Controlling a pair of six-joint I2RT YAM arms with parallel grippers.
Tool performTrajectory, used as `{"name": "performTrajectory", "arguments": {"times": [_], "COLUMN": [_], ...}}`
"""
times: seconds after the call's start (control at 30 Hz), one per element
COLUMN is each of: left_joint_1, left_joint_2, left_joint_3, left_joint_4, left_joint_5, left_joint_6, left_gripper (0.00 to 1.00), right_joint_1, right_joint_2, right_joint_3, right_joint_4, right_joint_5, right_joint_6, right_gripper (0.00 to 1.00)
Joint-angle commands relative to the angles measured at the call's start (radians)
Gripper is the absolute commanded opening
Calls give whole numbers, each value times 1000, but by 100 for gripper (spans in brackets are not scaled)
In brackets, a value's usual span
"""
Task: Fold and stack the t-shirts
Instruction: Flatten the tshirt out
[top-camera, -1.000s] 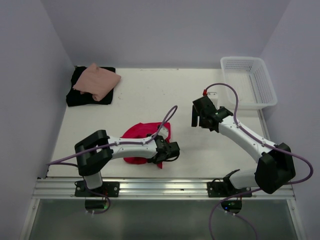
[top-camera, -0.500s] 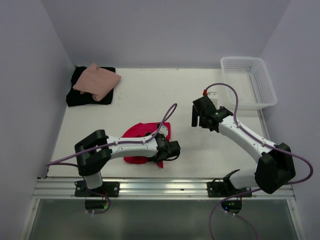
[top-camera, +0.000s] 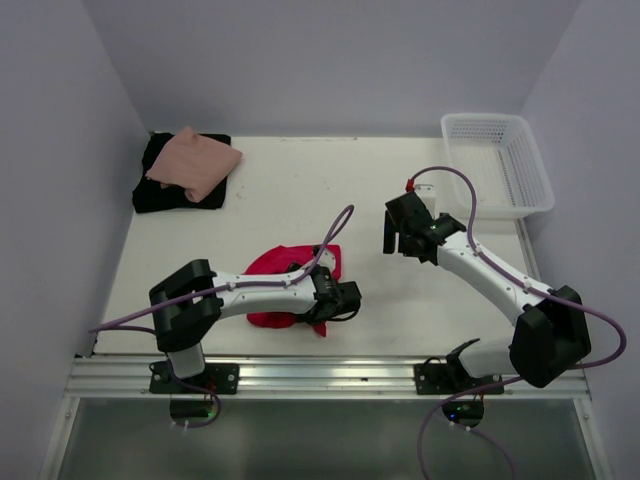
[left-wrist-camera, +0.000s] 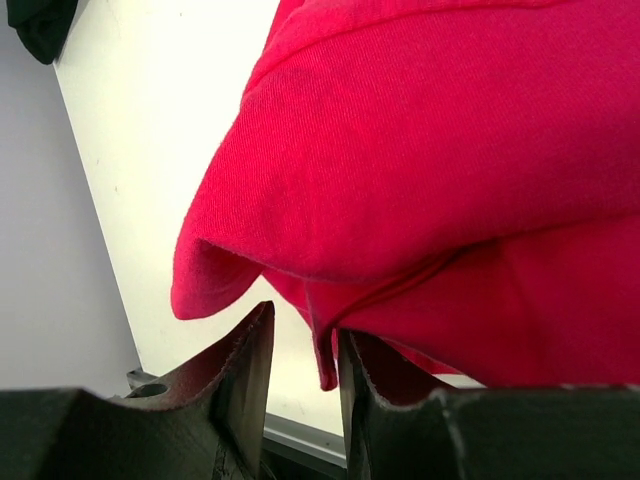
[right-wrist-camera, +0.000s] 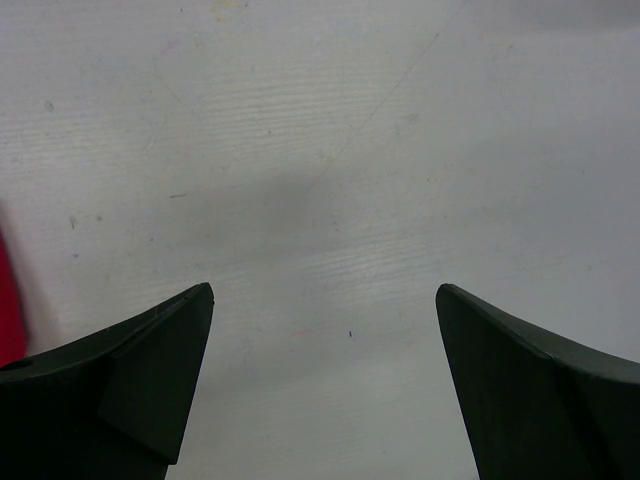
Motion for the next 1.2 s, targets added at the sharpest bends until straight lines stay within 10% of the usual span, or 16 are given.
{"name": "performTrajectory", "arguments": {"times": [0.0, 0.57, 0.77, 1.17], "left_joint_1": [-12, -26, -15, -1], "left_joint_2": [-17, -18, -17, -104], "left_joint_3": [40, 17, -21, 81], "left_joint_4": [-38, -84, -52, -86], "left_joint_5": [-10, -5, -19, -48], "left_joint_6": [-44, -103, -103, -63], "left_gripper": [34, 26, 0, 0], "right_joint_1": [-4, -4, -4, -4], "right_joint_2": [-4, -4, -8, -21], "right_joint_3": [-6, -15, -12, -10], "right_joint_4": [20, 26, 23, 12], "right_joint_5": [28, 26, 28, 32], "right_joint_6": [-7, -4, -5, -7], "right_gripper": [98, 98, 98, 97]}}
